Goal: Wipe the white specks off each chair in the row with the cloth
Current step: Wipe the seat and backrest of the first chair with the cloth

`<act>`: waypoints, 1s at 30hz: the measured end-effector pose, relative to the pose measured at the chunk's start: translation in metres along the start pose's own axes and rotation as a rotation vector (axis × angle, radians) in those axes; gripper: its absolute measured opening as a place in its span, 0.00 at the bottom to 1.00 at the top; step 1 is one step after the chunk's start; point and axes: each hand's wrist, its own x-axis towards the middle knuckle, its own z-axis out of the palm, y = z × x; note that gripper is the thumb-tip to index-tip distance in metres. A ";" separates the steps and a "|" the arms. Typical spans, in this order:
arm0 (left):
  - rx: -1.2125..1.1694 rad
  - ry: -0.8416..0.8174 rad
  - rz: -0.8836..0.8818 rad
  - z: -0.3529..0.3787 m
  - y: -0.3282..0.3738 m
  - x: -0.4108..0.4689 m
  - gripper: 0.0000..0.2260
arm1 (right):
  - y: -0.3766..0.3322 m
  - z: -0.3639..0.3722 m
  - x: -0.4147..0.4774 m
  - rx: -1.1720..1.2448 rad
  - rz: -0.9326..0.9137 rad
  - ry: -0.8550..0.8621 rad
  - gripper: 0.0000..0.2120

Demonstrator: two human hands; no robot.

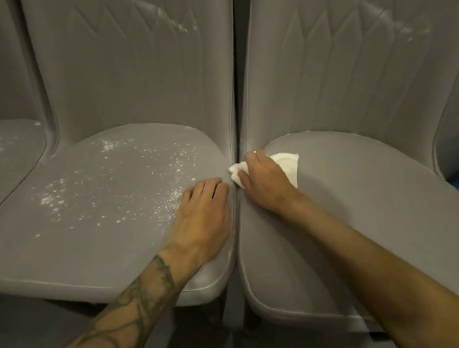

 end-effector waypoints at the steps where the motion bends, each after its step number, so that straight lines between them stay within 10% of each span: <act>1: 0.001 0.012 0.008 -0.001 0.000 0.000 0.10 | -0.007 0.000 -0.006 0.001 0.012 0.024 0.10; 30: 0.037 -0.073 0.095 -0.007 -0.008 -0.005 0.15 | -0.082 -0.020 -0.106 -0.256 0.111 -0.041 0.10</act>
